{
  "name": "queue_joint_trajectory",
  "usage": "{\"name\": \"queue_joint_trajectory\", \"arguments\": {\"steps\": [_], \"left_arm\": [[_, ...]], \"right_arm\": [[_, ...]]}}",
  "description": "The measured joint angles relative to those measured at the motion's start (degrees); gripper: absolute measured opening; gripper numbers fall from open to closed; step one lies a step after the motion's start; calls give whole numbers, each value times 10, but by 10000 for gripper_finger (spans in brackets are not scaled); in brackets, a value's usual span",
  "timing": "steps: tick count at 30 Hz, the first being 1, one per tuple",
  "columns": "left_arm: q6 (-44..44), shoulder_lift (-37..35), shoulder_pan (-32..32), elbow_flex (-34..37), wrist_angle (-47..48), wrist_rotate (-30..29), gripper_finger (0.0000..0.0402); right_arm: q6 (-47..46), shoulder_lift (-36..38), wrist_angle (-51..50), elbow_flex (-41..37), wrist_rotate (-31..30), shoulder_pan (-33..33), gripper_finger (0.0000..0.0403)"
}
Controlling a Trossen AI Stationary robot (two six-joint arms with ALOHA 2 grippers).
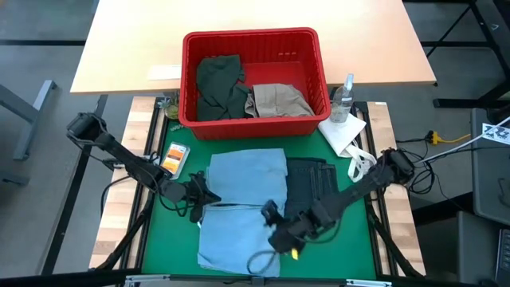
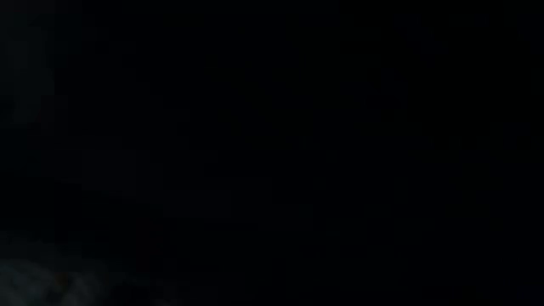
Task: Fold laundry
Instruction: Fold the light blue jeans
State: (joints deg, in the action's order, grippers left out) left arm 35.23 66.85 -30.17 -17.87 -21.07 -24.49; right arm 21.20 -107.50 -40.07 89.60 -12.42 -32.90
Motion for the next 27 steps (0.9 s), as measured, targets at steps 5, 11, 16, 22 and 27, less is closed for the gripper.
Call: {"name": "queue_joint_trajectory", "arguments": {"steps": [5,11,16,22,27], "left_arm": [[-13,-1,0,0,-1,0,2],[-13,-1,0,-1,-2,0,2],[-13,-1,0,-1,-2,0,2],[-12,-1,0,-1,-5,0,2],[-12,-1,0,-1,-5,0,1]], "right_arm": [[-23,-2,0,0,31,-56,202],[-29,-4,1,0,11,-108,202],[-25,-13,3,0,-44,-130,202],[34,-55,31,0,-41,-137,202],[96,-77,46,-1,-46,-135,202]]}}
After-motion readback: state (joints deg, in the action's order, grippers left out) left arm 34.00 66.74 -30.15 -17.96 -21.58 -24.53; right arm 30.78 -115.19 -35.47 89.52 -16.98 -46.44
